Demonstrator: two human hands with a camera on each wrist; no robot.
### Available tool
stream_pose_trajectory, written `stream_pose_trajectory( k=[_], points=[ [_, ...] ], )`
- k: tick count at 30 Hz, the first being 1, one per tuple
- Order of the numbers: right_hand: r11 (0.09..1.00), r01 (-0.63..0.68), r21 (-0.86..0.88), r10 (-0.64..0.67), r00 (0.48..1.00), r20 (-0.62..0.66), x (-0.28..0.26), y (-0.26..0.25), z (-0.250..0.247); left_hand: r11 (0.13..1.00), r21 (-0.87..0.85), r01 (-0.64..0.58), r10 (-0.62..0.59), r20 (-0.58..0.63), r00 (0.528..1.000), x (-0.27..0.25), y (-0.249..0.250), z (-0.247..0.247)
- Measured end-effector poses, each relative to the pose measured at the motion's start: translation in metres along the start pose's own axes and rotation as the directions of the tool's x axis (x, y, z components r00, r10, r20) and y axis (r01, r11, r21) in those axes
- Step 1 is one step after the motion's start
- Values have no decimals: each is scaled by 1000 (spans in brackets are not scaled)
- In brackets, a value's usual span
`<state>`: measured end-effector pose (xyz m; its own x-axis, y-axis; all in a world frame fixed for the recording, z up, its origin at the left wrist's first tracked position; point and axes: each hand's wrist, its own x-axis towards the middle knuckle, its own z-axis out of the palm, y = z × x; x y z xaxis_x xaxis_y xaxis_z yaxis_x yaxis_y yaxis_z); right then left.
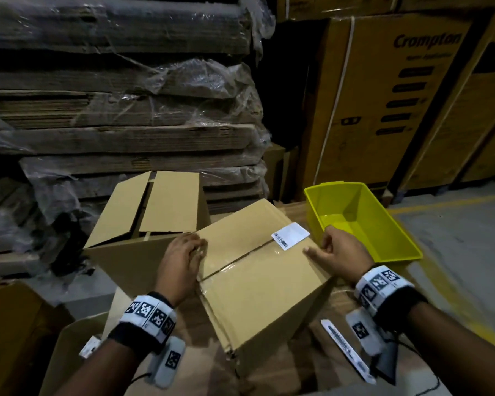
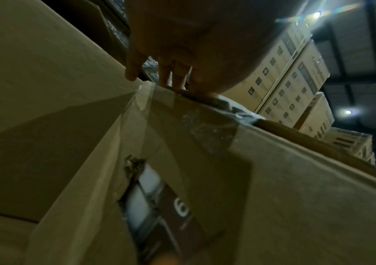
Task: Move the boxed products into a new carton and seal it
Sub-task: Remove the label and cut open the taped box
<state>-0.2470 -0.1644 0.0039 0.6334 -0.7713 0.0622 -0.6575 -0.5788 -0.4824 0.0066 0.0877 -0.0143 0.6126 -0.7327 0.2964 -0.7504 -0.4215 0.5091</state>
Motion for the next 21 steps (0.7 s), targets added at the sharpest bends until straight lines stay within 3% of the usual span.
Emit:
stream_pose_trajectory(
  k=[6, 11, 17, 19, 21],
  points=[
    [990, 32, 135, -33, 999, 2, 16, -19, 9, 998, -60, 26, -27, -14, 1000, 6, 7, 13],
    [992, -53, 116, 59, 997, -51, 24, -30, 15, 998, -64, 15, -17, -22, 1000, 2, 3, 14],
    [967, -76, 244, 108, 987, -119, 26, -31, 18, 996, -82, 34, -37, -30, 999, -1, 4, 16],
    [973, -5, 232, 39, 989, -142, 27, -30, 20, 996, -82, 29, -31, -27, 999, 0, 3, 16],
    [986, 128, 102, -118, 988, -101, 29, -31, 22, 996, -79, 27, -29, -26, 999, 1, 4, 16]
  ],
)
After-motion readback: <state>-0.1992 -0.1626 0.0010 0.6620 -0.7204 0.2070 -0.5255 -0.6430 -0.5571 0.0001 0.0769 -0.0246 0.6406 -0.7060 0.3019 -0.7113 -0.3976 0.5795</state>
